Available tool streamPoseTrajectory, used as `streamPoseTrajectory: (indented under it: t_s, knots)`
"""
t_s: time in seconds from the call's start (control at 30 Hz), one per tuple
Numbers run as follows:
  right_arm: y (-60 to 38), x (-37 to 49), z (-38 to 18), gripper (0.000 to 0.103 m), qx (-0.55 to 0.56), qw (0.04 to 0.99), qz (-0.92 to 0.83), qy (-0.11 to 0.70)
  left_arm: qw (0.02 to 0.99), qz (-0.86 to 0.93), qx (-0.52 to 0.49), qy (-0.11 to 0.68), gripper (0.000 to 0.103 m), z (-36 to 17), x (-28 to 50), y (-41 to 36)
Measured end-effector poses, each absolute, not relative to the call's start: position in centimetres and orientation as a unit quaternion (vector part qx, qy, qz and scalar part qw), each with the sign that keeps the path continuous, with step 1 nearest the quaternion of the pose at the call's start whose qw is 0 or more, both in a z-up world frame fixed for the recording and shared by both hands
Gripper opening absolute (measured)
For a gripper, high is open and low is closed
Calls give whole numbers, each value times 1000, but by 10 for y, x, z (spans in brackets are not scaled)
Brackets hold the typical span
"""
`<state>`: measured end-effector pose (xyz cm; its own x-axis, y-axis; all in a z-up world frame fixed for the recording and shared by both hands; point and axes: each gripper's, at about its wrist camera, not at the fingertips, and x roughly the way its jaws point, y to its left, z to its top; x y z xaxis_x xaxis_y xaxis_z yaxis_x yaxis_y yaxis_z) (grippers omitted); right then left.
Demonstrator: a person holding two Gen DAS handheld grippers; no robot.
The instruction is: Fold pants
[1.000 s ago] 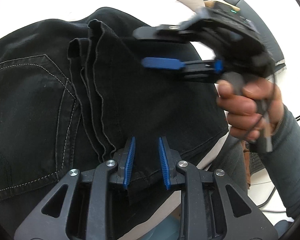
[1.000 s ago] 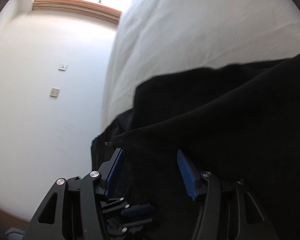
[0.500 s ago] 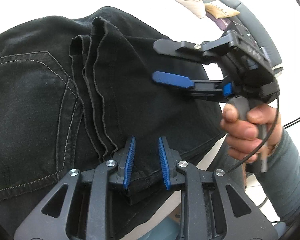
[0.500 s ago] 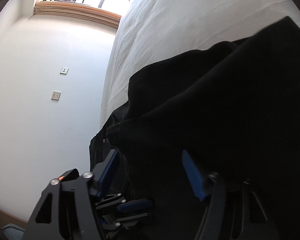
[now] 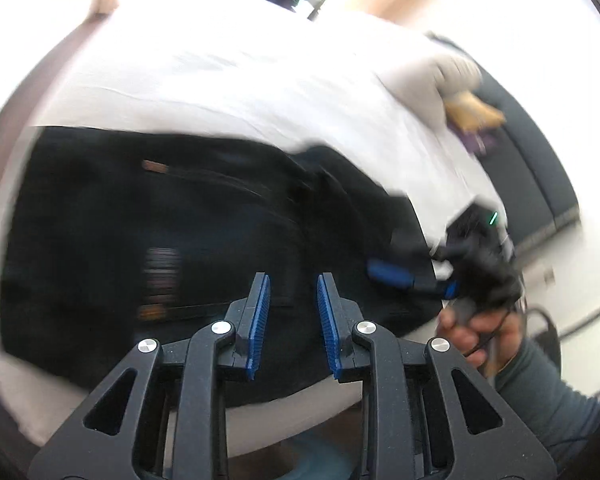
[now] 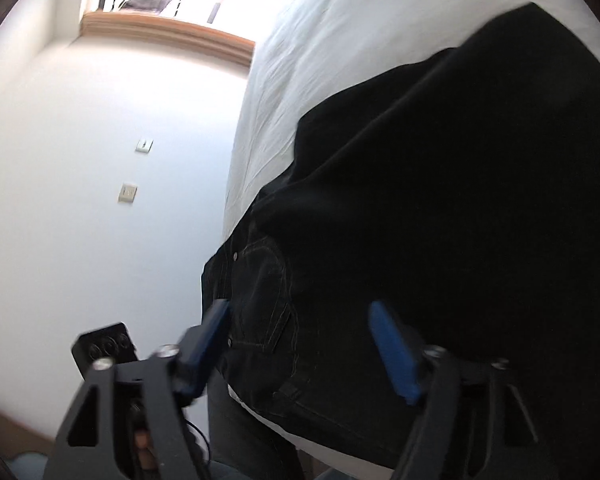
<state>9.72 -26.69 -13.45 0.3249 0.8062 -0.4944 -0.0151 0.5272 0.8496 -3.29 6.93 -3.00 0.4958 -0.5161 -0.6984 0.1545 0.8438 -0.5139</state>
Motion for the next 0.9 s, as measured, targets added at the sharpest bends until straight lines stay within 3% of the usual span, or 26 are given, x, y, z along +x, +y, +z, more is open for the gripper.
streamPoseTrajectory:
  t_s: [0.03,0.07,0.1,0.13,0.33,0.43,0.57,0.9]
  knots:
    - [-261,99,-142,85,380,713,279,520,848,-182,-211,452,36,-27,-40,86]
    - [-258,100,-147,85,368,719,275,521,853,-160,-230,440,65,-24,-46,107]
    - [-256,100,-145,85,360,727,274,517,860,-133,-249,426,85,-20,-54,129]
    - [-255,100,-142,85,361,728,268,519,868,-97,-272,405,88,-19,-67,152]
    - [-258,92,-115,85,411,719,297,475,858,-16,-343,383,89,-36,-101,228]
    - [-243,97,-119,85,391,714,298,499,834,-7,-378,401,89,-56,-98,250]
    - [-224,106,-128,79,382,708,293,517,800,-45,-430,416,89,-81,-88,243]
    - [-242,99,-139,78,386,706,289,519,780,-60,-465,415,89,-125,-59,229]
